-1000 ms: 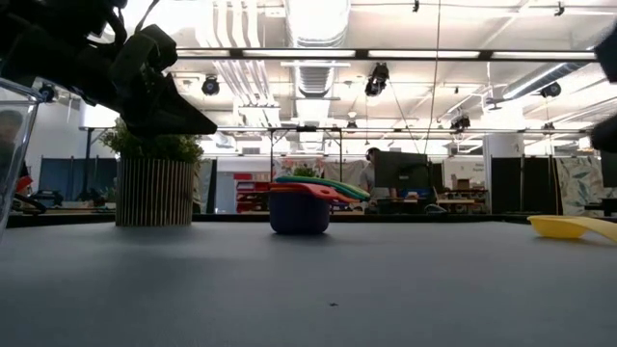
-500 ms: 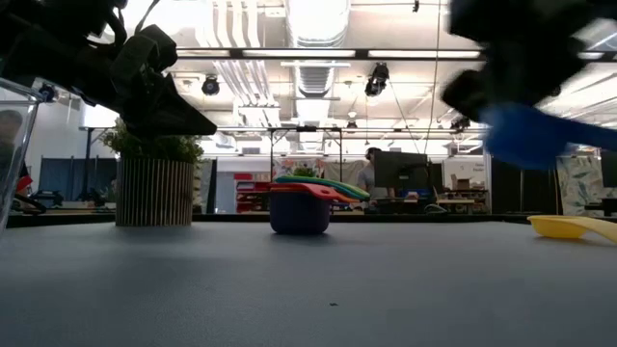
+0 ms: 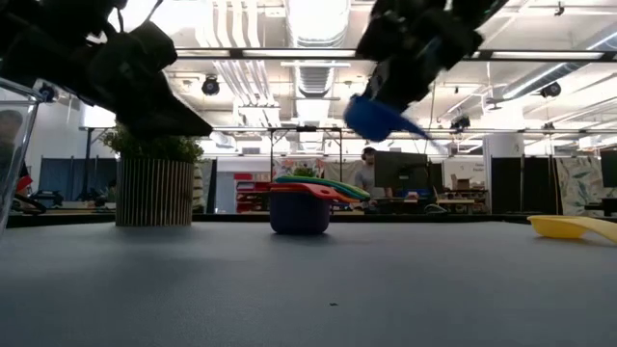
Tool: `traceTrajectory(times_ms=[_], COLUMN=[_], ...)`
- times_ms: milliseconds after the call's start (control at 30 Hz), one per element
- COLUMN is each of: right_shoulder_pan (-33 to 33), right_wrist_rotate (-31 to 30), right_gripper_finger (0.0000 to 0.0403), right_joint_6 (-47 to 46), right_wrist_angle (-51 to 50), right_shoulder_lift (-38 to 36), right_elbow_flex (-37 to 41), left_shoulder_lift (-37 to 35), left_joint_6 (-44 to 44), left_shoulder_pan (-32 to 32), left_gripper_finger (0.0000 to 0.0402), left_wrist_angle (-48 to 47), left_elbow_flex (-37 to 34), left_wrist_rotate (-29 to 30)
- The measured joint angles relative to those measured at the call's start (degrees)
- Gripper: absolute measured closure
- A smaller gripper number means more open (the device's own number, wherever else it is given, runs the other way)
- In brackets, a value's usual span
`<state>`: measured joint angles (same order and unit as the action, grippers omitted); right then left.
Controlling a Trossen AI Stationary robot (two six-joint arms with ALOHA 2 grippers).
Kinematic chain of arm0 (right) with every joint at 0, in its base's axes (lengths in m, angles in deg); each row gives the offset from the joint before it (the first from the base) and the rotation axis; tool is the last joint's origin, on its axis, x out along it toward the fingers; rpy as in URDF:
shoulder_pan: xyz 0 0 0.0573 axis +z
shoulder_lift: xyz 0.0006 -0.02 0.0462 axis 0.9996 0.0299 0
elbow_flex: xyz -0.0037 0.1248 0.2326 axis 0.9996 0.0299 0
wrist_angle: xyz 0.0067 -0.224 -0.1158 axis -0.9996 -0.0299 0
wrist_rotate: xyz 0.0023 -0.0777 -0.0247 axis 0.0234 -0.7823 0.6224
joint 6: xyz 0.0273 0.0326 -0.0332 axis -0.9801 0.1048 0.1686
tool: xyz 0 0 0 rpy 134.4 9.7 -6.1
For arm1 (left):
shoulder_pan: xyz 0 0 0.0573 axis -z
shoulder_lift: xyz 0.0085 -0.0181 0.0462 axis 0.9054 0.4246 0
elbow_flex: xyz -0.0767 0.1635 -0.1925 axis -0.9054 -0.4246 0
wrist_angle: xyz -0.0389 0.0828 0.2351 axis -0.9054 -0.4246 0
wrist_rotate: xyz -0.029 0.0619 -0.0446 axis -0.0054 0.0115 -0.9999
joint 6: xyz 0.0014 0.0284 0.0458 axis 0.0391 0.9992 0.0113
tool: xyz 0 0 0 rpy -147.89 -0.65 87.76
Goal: Nest measuring cups in basket
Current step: Stack the blue measuring cup on top of the green measuring cup
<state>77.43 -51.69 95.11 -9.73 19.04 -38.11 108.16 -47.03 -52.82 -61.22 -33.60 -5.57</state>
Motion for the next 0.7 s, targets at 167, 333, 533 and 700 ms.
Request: traceTrajectory(times_ms=[167, 333, 533, 700], right_shoulder_pan=[-1.3, -2.3, -6.0, -9.2], right_wrist_rotate=[0.0, 0.1, 0.1, 2.9], right_gripper_finger=[0.0394, 0.0394, 0.0394, 0.0394], right_joint_6=[0.7, 3.3, 5.7, 6.0], right_wrist_angle=[-0.3, -2.4, -9.5, -9.4], right_shoulder_lift=[8.4, 15.4, 19.2, 20.0], right_elbow_flex=[-5.8, -12.5, -20.4, -22.4], left_shoulder_lift=[-1.5, -5.2, -10.2, -12.7], left_joint_6=[1.2, 0.7, 1.2, 3.9], left_shoulder_pan=[0.0, 0.2, 1.8, 2.5], left_gripper_finger=[0.0402, 0.0402, 0.0402, 0.0402], left_wrist_angle=[-1.5, -6.0, -9.0, -9.0], left_elbow_flex=[0.0, 0.0, 0.0, -1.3], left_wrist_rotate=[-0.2, -0.3, -0.3, -0.2])
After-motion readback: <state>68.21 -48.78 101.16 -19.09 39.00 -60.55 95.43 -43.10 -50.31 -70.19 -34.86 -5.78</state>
